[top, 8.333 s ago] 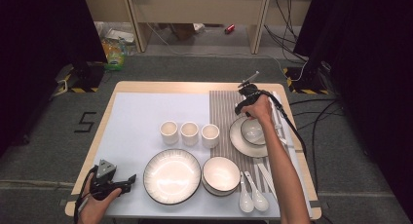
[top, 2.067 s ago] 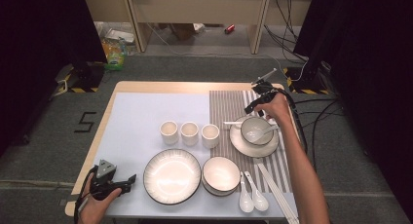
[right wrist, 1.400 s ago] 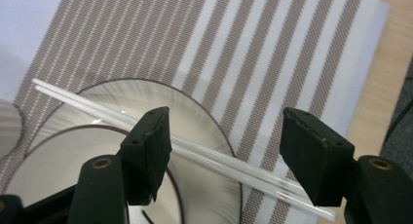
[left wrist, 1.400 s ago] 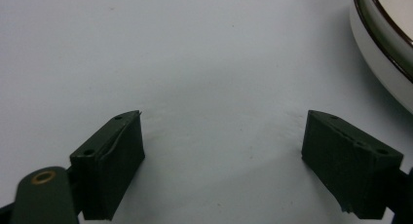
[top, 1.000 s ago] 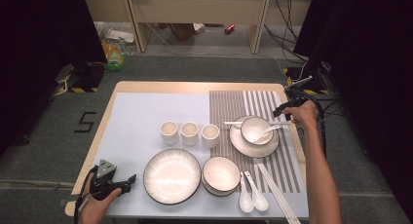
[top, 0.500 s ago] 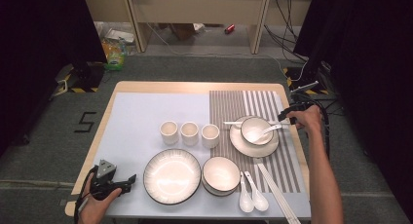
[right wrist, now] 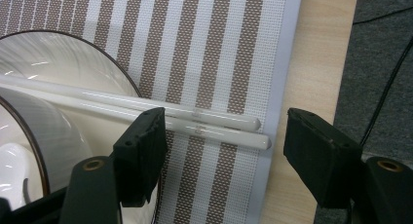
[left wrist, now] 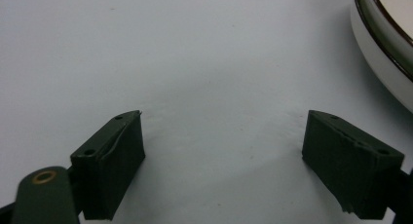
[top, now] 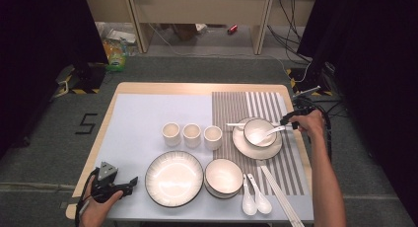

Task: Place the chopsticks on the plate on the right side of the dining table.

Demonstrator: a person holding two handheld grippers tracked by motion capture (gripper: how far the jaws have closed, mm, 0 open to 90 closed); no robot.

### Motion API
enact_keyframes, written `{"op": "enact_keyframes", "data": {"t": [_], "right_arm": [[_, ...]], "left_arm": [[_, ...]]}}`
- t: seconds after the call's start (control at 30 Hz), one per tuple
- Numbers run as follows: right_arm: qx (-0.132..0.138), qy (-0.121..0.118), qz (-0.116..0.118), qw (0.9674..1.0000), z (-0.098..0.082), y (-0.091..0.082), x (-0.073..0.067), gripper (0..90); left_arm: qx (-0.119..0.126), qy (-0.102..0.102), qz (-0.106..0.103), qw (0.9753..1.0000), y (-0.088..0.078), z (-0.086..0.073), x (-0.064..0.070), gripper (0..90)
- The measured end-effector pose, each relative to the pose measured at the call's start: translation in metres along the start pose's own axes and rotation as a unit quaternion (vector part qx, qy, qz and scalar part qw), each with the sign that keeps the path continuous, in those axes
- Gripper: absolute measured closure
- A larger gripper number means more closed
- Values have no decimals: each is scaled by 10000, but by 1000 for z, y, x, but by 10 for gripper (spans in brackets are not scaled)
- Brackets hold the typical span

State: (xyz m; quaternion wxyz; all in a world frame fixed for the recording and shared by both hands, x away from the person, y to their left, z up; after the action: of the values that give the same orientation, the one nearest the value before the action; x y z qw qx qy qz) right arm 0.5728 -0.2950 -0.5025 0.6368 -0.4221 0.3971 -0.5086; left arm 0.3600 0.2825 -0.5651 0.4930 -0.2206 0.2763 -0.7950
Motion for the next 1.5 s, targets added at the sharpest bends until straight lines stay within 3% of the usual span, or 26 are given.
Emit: {"op": "enact_keyframes", "data": {"t": [0.97,1.17,1.5], "right_arm": [[-52,-25,93,9999,2,2,-15,326],[126,6,84,9999,6,-9,-14,326],[369,-282,110,9989,13,-32,-24,326]], "left_arm": [[4,-3,-1,10000,0,0,0,145],[3,-2,-2,10000,0,0,0,145],[0,-1,-2,10000,0,0,0,145]]}}
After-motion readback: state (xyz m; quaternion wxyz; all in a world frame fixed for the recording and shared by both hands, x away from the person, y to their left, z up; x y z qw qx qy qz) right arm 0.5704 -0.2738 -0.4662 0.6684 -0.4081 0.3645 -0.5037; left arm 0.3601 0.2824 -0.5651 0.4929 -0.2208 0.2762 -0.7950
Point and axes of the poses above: each handheld gripper's, and its own axes: y roughly forward along the jaws, z roughly out of its top, x roughly to its right, the point moved 9 cm from there along y, roughly forward along the jaws, and after that the axes turned 5 degrees about -z, right-handed, at the moved point
